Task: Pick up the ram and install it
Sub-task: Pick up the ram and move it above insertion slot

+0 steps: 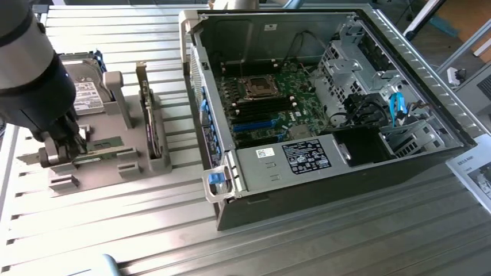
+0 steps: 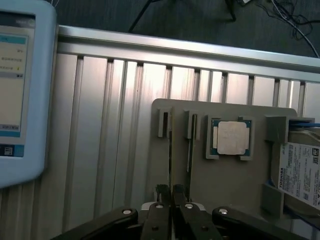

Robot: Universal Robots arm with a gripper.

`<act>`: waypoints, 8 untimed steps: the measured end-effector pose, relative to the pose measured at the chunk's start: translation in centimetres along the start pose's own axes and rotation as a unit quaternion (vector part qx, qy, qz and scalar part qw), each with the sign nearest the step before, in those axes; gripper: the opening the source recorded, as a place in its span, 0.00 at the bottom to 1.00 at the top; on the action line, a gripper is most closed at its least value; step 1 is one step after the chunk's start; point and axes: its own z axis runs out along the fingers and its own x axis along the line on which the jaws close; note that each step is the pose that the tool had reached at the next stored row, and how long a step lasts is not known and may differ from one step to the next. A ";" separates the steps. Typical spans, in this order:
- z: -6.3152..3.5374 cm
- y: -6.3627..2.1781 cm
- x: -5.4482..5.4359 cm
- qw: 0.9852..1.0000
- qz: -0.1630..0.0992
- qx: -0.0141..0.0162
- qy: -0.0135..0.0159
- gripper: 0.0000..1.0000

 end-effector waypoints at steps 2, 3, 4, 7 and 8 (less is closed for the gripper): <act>-1.10 0.05 -0.1 1.000 0.000 0.000 0.000 0.14; -1.70 0.07 -0.1 1.000 0.000 0.000 0.000 0.14; -2.23 0.09 -0.2 1.000 0.000 0.000 0.000 0.14; -3.95 0.17 -0.3 1.000 0.000 0.000 0.000 0.14; -4.39 0.18 -0.3 1.000 0.000 0.000 0.000 0.14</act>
